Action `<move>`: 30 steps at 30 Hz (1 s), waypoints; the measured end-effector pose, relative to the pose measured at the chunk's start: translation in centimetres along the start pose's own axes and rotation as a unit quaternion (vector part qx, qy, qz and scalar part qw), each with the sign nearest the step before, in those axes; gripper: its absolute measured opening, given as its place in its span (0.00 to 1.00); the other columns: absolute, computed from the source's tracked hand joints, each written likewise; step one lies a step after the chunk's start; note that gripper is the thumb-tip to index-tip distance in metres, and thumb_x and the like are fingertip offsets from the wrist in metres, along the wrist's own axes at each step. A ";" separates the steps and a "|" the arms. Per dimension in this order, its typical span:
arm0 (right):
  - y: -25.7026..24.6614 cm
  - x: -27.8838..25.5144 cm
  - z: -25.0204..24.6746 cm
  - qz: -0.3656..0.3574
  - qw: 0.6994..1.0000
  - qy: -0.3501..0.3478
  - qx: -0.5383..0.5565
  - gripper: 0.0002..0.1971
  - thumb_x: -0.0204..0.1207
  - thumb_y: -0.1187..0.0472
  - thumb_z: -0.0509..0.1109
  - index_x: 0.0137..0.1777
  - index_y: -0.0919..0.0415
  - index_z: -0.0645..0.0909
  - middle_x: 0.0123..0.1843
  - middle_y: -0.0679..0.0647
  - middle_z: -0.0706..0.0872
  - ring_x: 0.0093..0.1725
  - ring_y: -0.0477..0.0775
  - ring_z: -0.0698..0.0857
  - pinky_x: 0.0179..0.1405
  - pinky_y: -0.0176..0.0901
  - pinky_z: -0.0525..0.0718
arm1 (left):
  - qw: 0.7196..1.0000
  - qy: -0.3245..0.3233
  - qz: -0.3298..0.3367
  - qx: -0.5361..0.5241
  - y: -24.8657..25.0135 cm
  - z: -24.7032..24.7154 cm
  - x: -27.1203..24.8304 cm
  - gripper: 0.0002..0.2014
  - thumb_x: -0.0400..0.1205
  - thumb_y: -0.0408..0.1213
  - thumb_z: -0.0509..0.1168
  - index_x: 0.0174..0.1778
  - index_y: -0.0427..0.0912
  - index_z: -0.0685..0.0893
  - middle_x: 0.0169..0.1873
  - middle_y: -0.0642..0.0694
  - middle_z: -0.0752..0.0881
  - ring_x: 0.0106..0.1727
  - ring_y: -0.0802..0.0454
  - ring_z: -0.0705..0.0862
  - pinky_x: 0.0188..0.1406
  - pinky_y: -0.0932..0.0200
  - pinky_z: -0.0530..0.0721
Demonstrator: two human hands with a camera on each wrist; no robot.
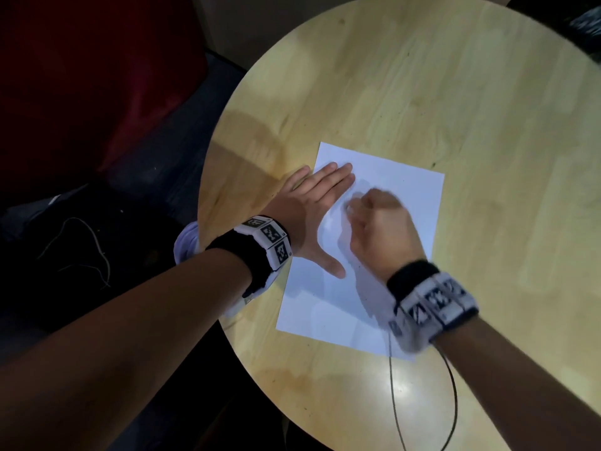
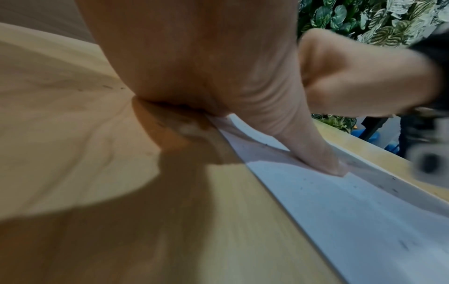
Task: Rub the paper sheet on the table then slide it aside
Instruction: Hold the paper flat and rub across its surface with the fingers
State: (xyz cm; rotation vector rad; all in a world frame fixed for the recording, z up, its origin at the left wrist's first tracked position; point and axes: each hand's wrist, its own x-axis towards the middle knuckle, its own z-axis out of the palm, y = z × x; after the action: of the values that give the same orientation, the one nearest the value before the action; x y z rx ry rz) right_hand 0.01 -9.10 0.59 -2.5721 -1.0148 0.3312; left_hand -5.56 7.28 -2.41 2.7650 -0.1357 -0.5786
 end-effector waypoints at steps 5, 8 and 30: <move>-0.9 -3.0 -0.8 -0.075 0.992 -0.093 0.029 0.08 0.69 0.63 0.61 0.36 0.62 0.82 0.36 0.58 0.80 0.34 0.63 0.80 0.28 0.46 0.79 | 1.000 0.014 0.001 0.005 0.0 0.1 -0.1 0.78 0.51 0.89 0.62 0.91 0.48 0.40 0.90 0.54 0.38 0.89 0.55 0.36 0.87 0.44 0.36; 1.5 2.5 -1.1 -0.020 0.999 -0.007 -0.026 0.04 0.68 0.73 0.68 0.34 0.67 0.81 0.34 0.62 0.78 0.32 0.64 0.79 0.28 0.46 0.78 | 1.000 -0.007 -0.001 -0.005 0.1 -0.1 0.0 0.80 0.50 0.88 0.67 0.90 0.49 0.37 0.89 0.55 0.35 0.89 0.56 0.33 0.87 0.45 0.33; 0.4 -2.1 -0.6 -0.060 0.997 -0.058 -0.001 0.05 0.67 0.67 0.65 0.38 0.63 0.84 0.38 0.59 0.80 0.38 0.64 0.80 0.28 0.51 0.83 | 1.000 0.008 0.000 0.008 0.0 0.1 0.0 0.79 0.51 0.88 0.65 0.91 0.48 0.39 0.90 0.54 0.36 0.89 0.55 0.35 0.87 0.44 0.35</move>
State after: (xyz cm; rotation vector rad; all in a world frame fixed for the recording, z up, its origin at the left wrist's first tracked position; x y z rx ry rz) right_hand -1.05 -10.97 1.14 -2.5034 -1.2055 0.4508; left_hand -5.59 7.24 -2.46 2.7851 -0.1386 -0.5561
